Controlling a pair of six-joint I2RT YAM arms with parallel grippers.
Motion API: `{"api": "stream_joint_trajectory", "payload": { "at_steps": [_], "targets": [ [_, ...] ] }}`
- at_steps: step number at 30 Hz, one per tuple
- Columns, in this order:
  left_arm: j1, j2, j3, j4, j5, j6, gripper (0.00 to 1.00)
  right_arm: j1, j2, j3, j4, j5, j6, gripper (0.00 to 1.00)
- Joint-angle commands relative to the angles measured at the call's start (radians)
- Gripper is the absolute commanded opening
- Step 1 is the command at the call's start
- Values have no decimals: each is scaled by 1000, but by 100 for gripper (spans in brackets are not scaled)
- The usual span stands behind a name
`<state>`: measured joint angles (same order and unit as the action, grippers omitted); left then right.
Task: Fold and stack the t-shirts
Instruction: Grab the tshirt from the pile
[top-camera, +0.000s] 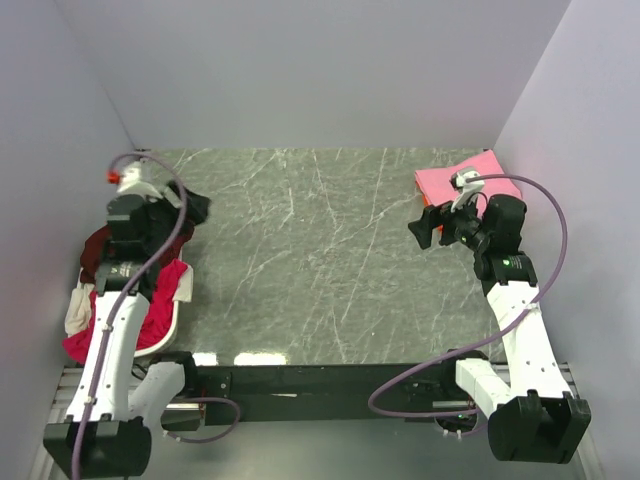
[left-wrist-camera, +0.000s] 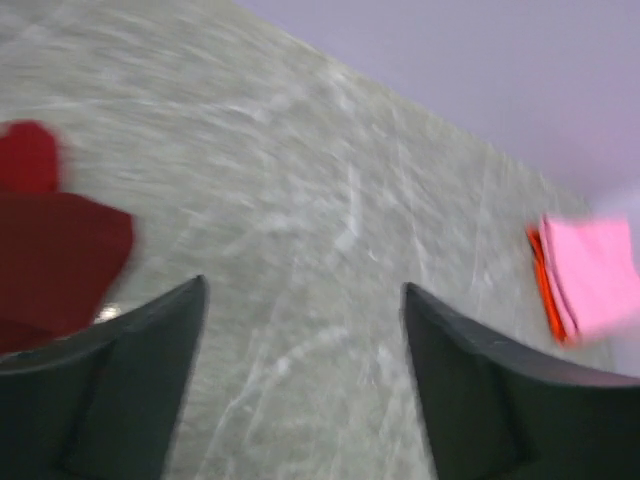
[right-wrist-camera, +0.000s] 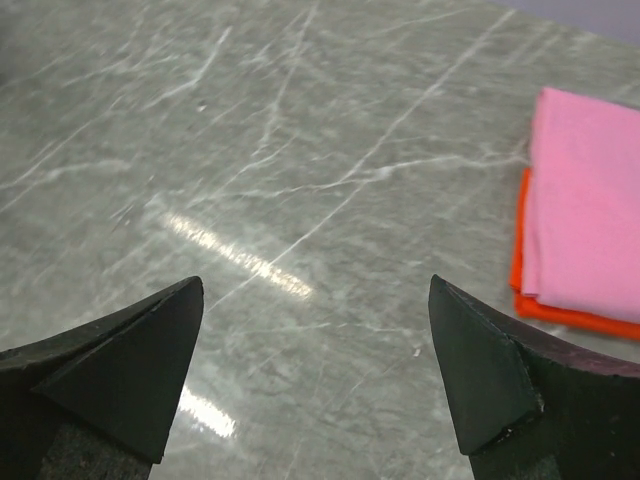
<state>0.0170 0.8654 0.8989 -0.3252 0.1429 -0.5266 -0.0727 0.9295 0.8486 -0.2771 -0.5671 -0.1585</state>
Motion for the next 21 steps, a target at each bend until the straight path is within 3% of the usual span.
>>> {"api": "stream_joint_trajectory", "payload": {
  "at_steps": [1,3,10,21],
  "targets": [
    [109,42,66,-61,-57,-147,79,-4,-9,41,-45,-122,-64,99],
    [142,73,104,-139,-148,-200,70,-4,-8,44,-63,-128,-68,98],
    [162,201,138,-261,-422,-344,69,-2,14,59,-89,-152,-73,95],
    [254,421,147,-247,-416,-483,66,-1,15,60,-85,-134,-62,95]
  ]
}}
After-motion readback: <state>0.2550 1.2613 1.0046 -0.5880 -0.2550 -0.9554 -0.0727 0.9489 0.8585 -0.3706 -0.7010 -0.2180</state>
